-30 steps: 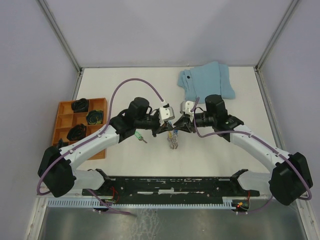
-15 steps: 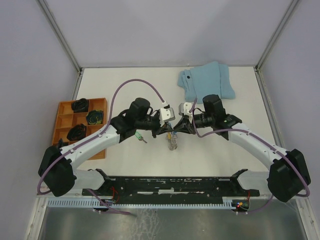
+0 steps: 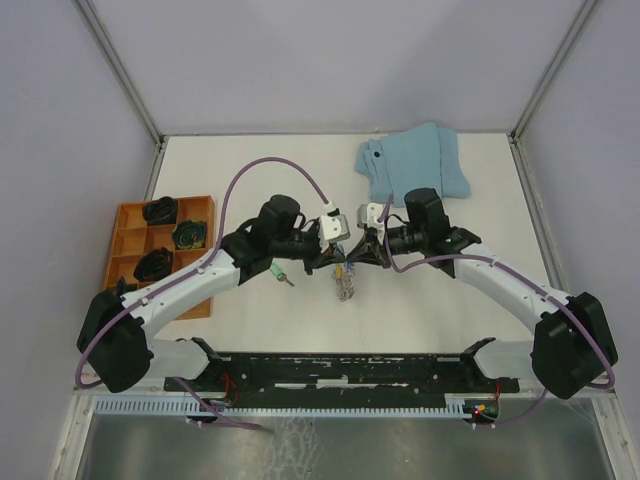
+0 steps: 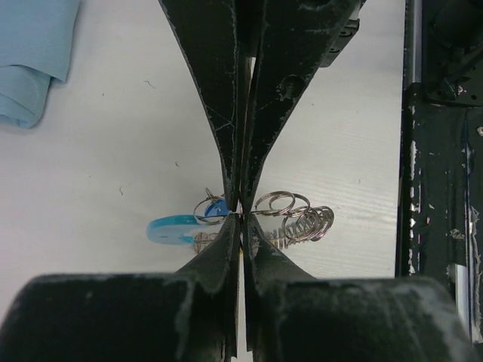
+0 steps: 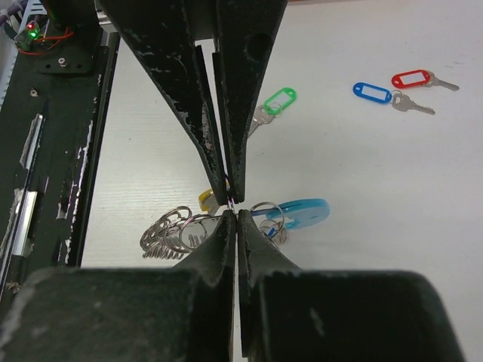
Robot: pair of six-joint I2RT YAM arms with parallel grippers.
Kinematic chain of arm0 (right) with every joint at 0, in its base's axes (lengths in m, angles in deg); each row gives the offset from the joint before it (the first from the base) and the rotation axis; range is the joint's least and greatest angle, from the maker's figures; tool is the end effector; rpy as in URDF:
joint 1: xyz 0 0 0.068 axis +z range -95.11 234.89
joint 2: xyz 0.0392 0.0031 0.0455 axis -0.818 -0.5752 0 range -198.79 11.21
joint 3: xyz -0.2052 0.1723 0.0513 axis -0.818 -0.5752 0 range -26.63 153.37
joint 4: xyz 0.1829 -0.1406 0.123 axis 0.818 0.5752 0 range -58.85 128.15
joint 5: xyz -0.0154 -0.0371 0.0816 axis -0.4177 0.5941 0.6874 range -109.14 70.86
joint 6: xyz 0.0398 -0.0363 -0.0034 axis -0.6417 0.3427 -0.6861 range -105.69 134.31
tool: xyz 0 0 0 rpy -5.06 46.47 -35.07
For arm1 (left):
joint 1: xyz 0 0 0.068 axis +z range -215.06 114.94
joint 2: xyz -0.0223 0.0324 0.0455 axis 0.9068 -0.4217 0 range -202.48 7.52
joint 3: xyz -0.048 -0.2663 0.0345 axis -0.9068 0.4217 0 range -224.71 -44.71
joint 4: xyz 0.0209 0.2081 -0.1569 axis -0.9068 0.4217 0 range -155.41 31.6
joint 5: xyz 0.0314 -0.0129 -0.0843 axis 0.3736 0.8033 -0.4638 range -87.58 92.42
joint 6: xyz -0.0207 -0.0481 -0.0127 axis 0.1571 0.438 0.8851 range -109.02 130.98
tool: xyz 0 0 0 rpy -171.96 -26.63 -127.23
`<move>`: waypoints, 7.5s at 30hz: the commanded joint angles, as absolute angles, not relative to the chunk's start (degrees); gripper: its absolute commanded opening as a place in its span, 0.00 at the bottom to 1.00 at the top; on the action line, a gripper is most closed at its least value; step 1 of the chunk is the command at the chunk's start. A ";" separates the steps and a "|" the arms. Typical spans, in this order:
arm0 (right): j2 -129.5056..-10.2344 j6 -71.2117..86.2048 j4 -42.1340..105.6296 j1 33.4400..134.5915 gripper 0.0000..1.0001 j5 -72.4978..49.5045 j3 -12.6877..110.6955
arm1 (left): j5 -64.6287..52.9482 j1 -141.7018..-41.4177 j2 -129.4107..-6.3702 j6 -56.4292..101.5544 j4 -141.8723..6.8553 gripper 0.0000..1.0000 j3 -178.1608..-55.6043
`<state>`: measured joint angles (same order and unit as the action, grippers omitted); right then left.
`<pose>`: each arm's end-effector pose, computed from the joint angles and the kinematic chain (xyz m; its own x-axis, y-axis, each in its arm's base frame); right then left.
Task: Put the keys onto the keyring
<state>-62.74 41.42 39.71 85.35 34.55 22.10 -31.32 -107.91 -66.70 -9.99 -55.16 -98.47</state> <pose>0.2210 0.1632 0.2642 -0.0267 -0.3289 -0.9440 -0.9995 0.0237 0.0200 0.1975 -0.2101 0.2852 -0.0219 0.4262 -0.9044 0.9890 0.1418 0.0429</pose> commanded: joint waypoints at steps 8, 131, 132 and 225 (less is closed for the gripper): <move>-60.94 32.16 20.88 84.04 0.01 35.88 18.72 | -26.01 -107.74 -61.05 0.25 -75.25 0.30 -91.13; -60.08 25.12 -0.99 85.01 0.01 36.46 10.41 | -37.44 -99.95 -61.96 16.37 -109.56 0.32 -73.55; -60.14 25.06 -0.94 84.99 0.01 36.50 10.45 | -38.25 -99.95 -62.20 16.30 -109.57 0.31 -73.83; -85.61 10.04 -49.81 105.43 0.20 -16.73 -0.54 | 6.72 -104.61 -54.93 79.30 -65.58 0.03 -87.18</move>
<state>-85.71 11.59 -42.87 106.39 -16.02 0.35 6.41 -104.13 -56.21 76.98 -60.78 -87.06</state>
